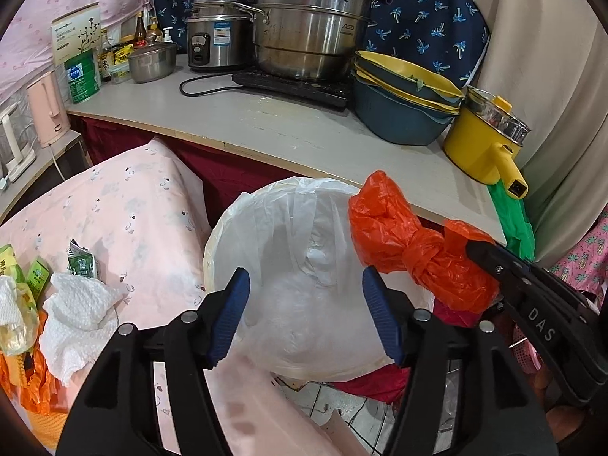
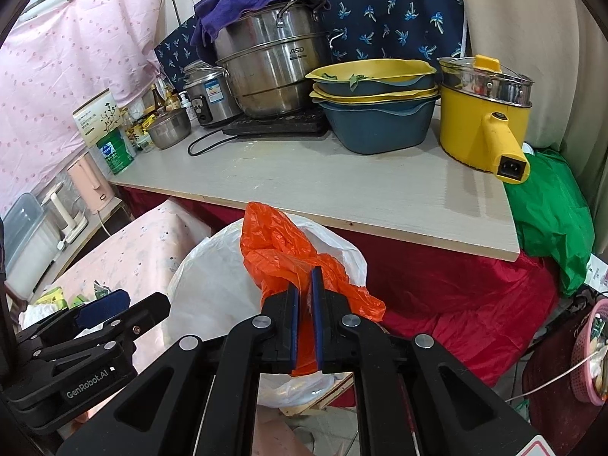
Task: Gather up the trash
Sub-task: 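Open the left gripper over the bin while the right gripper drops the orange bag in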
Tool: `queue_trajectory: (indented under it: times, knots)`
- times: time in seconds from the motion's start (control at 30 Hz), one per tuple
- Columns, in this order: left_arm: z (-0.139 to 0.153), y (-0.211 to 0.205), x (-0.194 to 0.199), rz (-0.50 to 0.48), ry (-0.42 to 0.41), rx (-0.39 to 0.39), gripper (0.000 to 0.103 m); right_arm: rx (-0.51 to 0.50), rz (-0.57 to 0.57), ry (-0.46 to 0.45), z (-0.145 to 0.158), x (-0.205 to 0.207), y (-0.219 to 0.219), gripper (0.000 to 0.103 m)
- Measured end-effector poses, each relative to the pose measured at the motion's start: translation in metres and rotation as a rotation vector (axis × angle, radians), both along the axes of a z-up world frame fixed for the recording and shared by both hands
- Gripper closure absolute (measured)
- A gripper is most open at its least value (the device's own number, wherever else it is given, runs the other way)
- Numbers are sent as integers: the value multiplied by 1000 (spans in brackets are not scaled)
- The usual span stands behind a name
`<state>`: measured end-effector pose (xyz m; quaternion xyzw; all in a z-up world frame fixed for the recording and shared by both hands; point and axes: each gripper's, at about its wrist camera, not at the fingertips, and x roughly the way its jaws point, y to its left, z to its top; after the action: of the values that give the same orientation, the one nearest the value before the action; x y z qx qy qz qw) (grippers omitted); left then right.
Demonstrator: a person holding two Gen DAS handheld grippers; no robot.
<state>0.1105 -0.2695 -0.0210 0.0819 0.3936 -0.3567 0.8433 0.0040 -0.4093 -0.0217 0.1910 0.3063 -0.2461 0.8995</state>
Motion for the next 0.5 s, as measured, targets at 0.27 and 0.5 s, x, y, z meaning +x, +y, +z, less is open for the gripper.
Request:
queue_trajectory:
  times: [0.27,0.5]
  knots:
    - [2,11,7,36,2,-15,36,0,32,-3,-1,14,8,91]
    - [6,27,10,79,1,-25,32,-20,51,-31,7,16,20,65]
